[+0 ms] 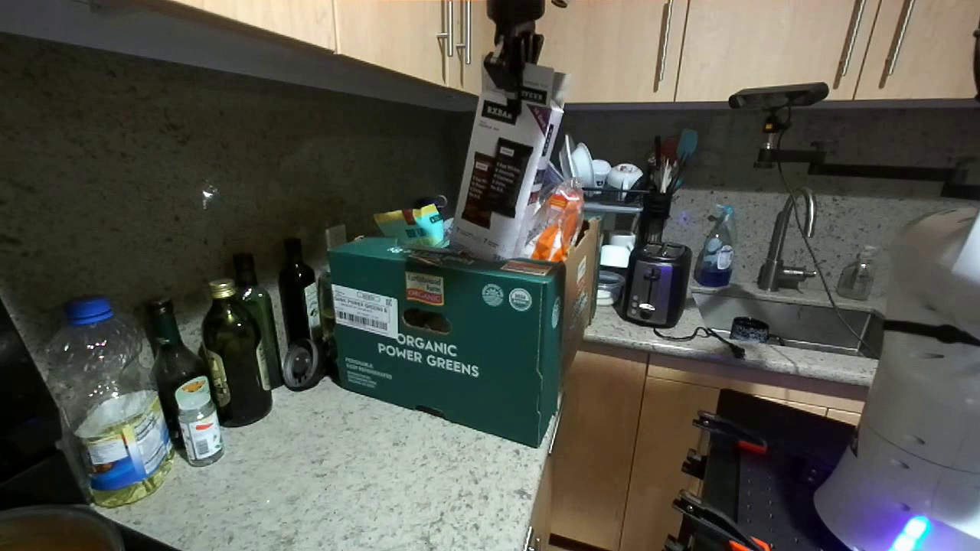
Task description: Put the white box in the green box
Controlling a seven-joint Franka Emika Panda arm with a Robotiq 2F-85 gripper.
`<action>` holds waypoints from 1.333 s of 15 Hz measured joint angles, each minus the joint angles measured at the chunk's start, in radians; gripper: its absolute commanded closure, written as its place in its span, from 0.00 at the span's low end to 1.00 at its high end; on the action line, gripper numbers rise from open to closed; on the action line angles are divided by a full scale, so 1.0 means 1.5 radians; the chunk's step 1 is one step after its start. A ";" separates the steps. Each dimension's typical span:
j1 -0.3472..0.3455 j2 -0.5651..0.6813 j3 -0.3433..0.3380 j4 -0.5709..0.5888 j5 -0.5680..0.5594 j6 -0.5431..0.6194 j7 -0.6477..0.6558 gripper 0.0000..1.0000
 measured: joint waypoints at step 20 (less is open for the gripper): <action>0.001 0.047 -0.002 -0.047 0.003 0.099 0.006 0.98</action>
